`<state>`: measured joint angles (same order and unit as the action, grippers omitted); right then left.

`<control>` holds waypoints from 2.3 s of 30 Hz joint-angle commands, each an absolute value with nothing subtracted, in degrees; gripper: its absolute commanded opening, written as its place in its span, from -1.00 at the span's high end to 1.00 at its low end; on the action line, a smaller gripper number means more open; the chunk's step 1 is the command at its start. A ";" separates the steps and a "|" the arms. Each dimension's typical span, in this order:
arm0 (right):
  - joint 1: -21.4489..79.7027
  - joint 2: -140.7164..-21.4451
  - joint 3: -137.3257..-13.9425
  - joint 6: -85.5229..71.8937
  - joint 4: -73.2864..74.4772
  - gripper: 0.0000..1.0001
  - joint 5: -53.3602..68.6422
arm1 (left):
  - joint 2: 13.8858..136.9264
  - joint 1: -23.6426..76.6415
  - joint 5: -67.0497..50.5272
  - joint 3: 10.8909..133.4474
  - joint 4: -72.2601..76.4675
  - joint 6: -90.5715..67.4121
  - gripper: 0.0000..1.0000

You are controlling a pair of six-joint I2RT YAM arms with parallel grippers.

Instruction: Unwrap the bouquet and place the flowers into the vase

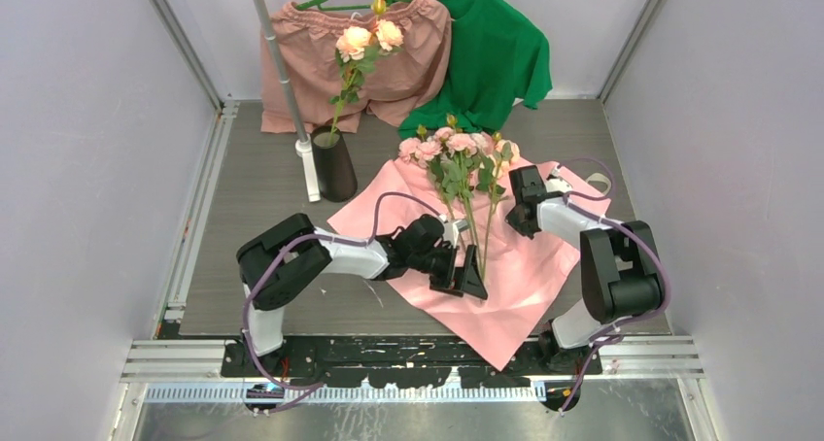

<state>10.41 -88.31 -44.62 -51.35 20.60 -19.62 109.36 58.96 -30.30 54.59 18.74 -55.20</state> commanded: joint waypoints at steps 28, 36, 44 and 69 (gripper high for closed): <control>9.45 -67.62 -49.72 -46.31 31.26 0.84 -19.82 | 103.67 62.68 -20.48 60.74 2.60 -49.39 -0.87; 10.16 -70.03 -46.78 -42.47 26.83 0.65 -17.25 | 100.17 63.85 -17.41 64.72 -3.22 -46.51 -0.87; 11.67 -75.31 -47.68 -37.85 21.76 0.06 -12.36 | 94.60 64.29 -6.68 69.68 -13.81 -38.89 -0.90; 17.09 -94.63 -54.76 -37.73 18.04 0.81 -10.80 | 83.30 59.69 9.71 58.27 -16.61 -36.63 -0.92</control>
<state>16.97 -95.42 -53.80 -37.63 19.81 -9.96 85.58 60.40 9.85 59.16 -18.85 -36.97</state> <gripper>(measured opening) 0.151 0.957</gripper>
